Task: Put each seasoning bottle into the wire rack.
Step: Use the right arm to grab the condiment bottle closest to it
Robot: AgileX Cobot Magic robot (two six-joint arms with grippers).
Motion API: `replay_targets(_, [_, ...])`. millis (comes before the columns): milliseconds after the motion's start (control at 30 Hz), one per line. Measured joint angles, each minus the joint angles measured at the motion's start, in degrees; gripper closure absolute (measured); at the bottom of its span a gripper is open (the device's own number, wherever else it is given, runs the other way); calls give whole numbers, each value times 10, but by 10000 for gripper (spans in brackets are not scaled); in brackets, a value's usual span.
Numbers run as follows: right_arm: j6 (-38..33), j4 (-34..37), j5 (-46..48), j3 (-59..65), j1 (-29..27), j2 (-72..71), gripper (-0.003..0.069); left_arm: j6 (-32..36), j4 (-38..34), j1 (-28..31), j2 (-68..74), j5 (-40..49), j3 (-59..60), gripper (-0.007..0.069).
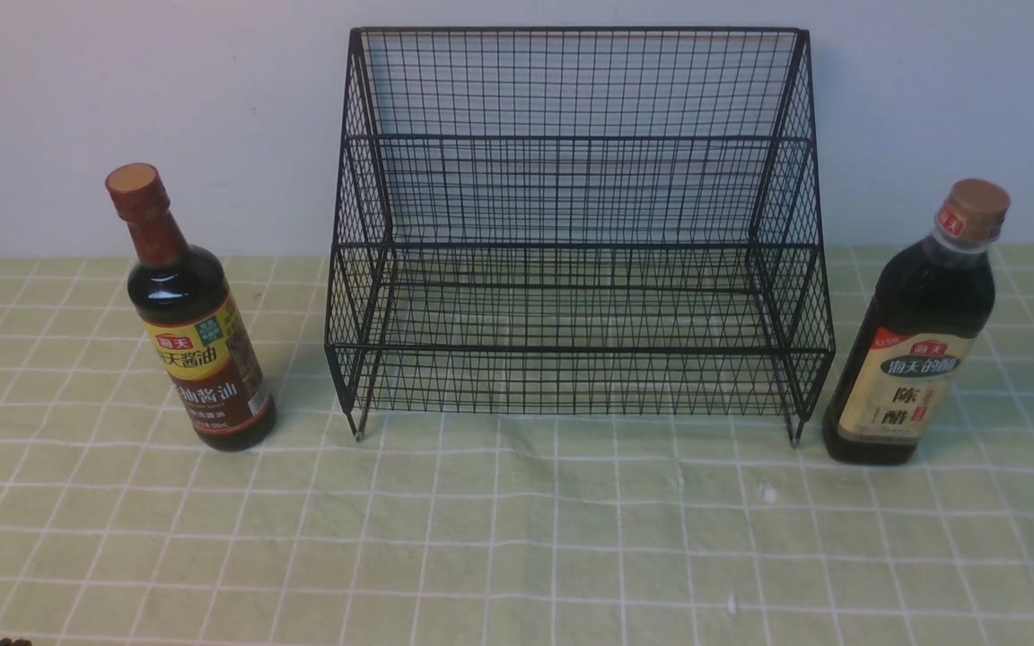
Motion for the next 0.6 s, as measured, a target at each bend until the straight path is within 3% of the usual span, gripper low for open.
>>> replay_targets(133, [-36, 17, 9, -54, 0, 73, 633, 0, 0, 0, 0, 0, 0, 631])
replay_targets(267, [-68, 20, 10, -109, 0, 156, 537, 0, 0, 0, 0, 0, 0, 631])
replay_targets(500, [-110, 31, -7, -150, 0, 267, 242, 0, 0, 0, 0, 0, 0, 631])
replay_targets(600, [-116, 38, -17, -150, 0, 287, 158, 0, 0, 0, 0, 0, 0, 631])
